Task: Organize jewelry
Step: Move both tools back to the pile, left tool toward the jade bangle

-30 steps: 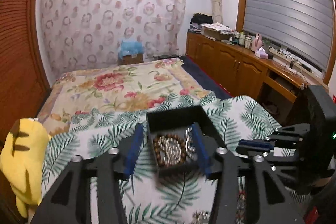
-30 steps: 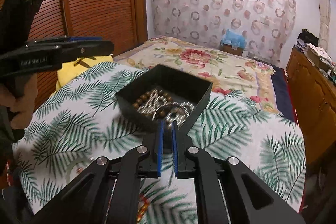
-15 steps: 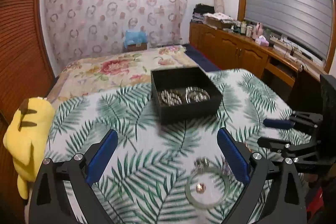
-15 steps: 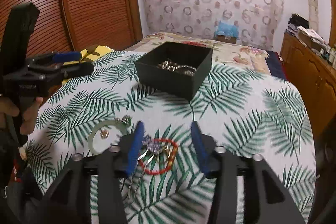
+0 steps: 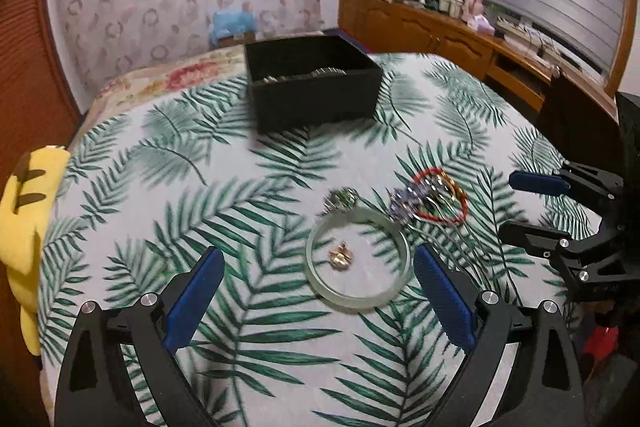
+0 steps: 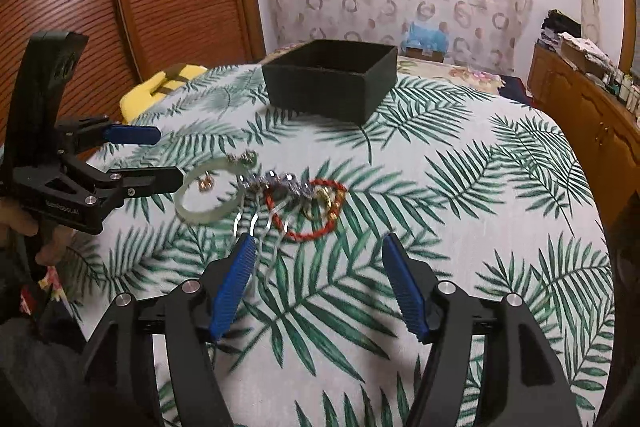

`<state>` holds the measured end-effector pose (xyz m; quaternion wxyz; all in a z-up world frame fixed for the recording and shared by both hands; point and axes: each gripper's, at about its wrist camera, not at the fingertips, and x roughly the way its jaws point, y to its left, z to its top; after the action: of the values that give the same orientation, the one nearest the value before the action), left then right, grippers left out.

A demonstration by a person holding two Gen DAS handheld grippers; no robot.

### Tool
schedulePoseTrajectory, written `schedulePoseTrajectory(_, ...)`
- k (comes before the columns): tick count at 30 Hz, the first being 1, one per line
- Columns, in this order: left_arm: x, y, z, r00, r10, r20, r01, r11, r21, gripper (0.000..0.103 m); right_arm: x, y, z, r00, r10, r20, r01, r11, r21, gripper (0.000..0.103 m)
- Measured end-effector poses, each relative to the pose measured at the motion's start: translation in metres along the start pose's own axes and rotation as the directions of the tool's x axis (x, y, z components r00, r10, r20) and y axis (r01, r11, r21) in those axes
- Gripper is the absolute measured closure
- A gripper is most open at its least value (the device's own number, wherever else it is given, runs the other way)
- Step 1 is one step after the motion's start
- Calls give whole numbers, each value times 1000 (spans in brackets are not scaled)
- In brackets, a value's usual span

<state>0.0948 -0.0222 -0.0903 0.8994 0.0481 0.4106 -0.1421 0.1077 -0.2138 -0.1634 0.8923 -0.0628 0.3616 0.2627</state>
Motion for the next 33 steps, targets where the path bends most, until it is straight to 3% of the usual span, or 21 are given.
schedulePoseTrajectory(10,24,-17,-2,997,-39,-69,42,998,42,11,1,-3,-7,1000,10,12,-10,1000,13,35)
schedulePoseTrajectory(14,32,-23,-3,995,-38,-92,43,997,59,27,1,-3,-7,1000,3,10,-3,1000,15,35)
schedulePoseTrajectory(25,36,-30,-1,997,-13,-81,22,993,112,34,3,-1,-8,1000,2,10,-2,1000,15,35)
schedulePoseTrajectory(33,7,-23,-10,1000,-26,-6,26,998,51,34,4,1,-8,1000,-13,1,13,1000,6,35)
